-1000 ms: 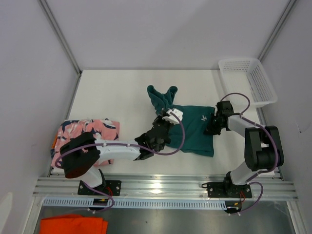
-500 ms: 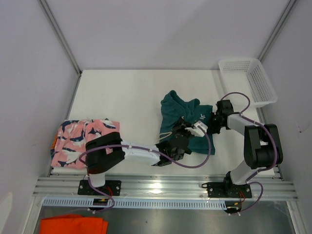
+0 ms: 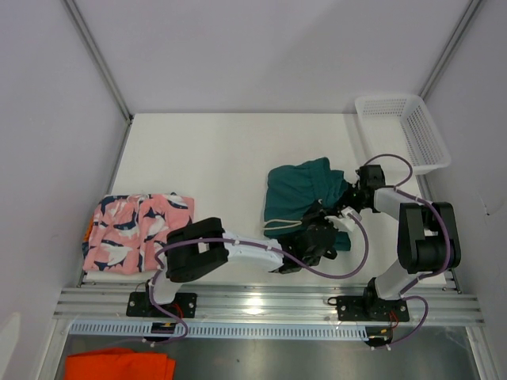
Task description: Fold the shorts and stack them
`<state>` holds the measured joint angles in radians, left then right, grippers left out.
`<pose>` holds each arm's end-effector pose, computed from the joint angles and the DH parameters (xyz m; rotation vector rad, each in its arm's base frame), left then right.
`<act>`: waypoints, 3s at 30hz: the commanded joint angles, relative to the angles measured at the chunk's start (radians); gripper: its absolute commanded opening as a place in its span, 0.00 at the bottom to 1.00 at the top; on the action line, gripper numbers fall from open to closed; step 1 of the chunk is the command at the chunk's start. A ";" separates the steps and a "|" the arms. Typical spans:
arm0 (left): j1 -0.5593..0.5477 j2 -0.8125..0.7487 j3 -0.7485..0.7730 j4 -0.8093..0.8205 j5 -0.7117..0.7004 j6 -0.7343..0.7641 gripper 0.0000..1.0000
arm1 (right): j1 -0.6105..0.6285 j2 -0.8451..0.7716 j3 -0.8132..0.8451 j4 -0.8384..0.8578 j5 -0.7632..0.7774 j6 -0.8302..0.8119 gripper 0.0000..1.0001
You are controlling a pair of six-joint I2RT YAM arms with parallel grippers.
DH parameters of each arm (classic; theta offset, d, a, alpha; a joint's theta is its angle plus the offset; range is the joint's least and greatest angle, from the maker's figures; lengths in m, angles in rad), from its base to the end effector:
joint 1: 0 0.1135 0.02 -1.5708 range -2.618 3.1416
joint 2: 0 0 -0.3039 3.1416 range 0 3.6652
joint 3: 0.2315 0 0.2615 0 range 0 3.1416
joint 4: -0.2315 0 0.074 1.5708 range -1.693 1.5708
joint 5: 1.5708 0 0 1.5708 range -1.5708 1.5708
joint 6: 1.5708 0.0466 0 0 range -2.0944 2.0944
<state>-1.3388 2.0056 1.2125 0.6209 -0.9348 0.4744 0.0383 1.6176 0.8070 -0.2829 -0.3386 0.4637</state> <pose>0.1444 -0.4483 0.2324 0.8108 1.4661 0.1634 0.3065 0.0272 0.1692 0.4601 2.6619 0.6100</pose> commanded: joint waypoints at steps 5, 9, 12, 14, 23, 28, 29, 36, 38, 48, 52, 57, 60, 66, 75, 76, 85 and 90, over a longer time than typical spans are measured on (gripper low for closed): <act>-0.023 0.048 0.101 -0.058 0.014 -0.085 0.00 | -0.029 -0.005 0.029 0.024 -0.100 0.046 0.00; -0.023 0.053 0.113 -0.082 0.019 -0.100 0.00 | -0.063 -0.030 0.055 0.022 -0.134 0.061 0.00; -0.023 0.053 0.110 -0.084 0.022 -0.105 0.00 | -0.072 -0.045 0.069 0.027 -0.158 0.070 0.00; -0.023 0.055 0.113 -0.089 0.021 -0.106 0.00 | -0.075 -0.045 0.093 0.024 -0.177 0.072 0.00; -0.023 0.074 0.133 -0.075 -0.004 -0.062 0.00 | -0.077 -0.025 0.187 0.057 -0.266 0.102 0.00; -0.023 0.074 0.144 -0.098 0.004 -0.071 0.02 | -0.077 0.016 0.213 0.102 -0.362 0.116 0.00; -0.023 0.076 0.151 -0.107 0.008 -0.077 0.10 | -0.077 0.027 0.215 0.126 -0.375 0.124 0.00; 0.001 0.052 0.200 -0.233 0.097 -0.184 0.77 | -0.071 0.148 0.300 0.166 -0.471 0.122 0.00; 0.019 0.015 0.183 -0.294 0.160 -0.270 0.99 | -0.069 0.192 0.334 0.157 -0.476 0.112 0.00; 0.200 -0.382 -0.034 -0.405 0.569 -0.644 0.99 | -0.078 0.292 0.301 0.326 -0.578 0.184 0.06; 0.308 -0.520 -0.119 -0.414 0.691 -0.755 0.99 | -0.074 0.309 0.299 0.412 -0.617 0.234 0.10; 0.421 -0.527 -0.093 -0.559 0.731 -0.858 0.99 | -0.067 0.286 0.299 0.403 -0.602 0.222 0.32; 0.478 -0.508 -0.082 -0.654 0.773 -0.922 0.99 | -0.061 0.249 0.300 0.326 -0.545 0.153 0.55; 0.536 -0.502 -0.109 -0.799 0.765 -1.042 0.99 | -0.041 0.226 0.339 0.108 -0.346 -0.038 0.87; 0.650 -0.551 -0.235 -0.811 0.870 -1.080 0.99 | 0.031 -0.022 0.153 0.094 -0.067 -0.040 0.94; 0.699 -0.536 -0.228 -0.803 0.898 -1.065 0.99 | 0.041 -0.060 0.137 0.081 -0.025 -0.013 0.94; 0.851 -0.388 -0.071 -0.797 1.189 -0.797 0.99 | 0.195 -0.550 -0.107 -0.084 0.292 0.265 1.00; 0.923 -0.211 -0.008 -0.745 1.442 -0.792 0.99 | 0.400 -0.619 -0.160 -0.190 0.407 0.559 1.00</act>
<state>-0.4564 1.7161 1.1641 -0.1623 0.2981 -0.3695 0.3340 1.0092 0.6716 -0.3706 -0.0700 0.7979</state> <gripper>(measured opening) 0.991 0.993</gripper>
